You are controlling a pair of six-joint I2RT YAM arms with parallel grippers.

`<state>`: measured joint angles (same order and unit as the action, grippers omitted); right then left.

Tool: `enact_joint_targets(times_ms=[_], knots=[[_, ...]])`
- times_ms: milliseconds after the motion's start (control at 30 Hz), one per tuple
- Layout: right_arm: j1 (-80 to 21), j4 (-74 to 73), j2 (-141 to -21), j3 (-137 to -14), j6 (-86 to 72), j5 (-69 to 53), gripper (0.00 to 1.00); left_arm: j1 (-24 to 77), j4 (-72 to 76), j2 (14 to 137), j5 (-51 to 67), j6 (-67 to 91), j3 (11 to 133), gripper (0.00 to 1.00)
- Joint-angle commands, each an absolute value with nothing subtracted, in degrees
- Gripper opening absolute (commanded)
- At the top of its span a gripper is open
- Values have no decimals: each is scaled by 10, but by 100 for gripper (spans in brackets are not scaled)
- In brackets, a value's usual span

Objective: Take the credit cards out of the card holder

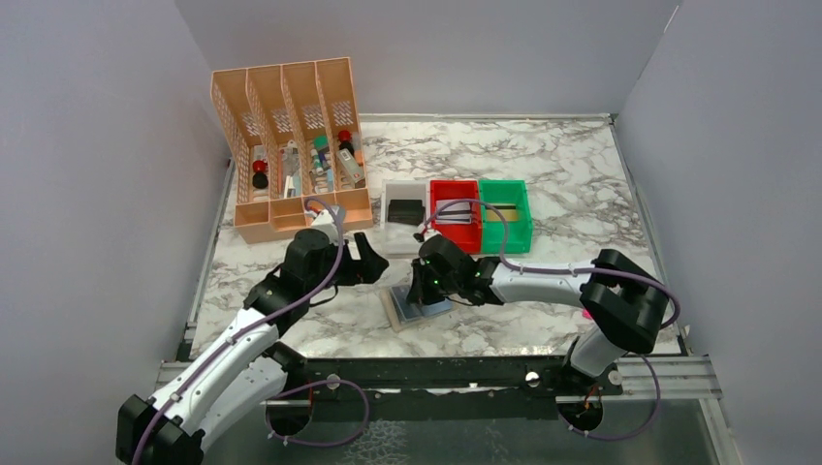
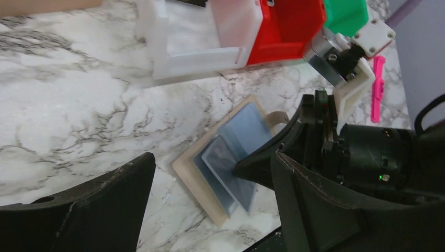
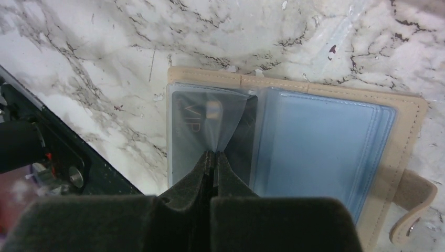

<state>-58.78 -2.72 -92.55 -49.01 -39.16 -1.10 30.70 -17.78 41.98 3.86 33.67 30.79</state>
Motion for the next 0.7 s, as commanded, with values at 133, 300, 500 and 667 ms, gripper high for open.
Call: enact_joint_targets(times_ms=[133, 300, 500, 667], knots=[[-532, 96, -906, -427, -441, -155, 1, 305, -14, 487, 219, 391, 260, 81], [-506, 148, -900, -393, -463, -199, 1, 307, 10, 521, 242, 397, 249, 81], [-490, 174, -897, -369, -479, -212, 1, 317, 43, 540, 248, 410, 239, 81], [-483, 196, -895, -352, -491, -218, 1, 333, 71, 574, 255, 421, 234, 80]])
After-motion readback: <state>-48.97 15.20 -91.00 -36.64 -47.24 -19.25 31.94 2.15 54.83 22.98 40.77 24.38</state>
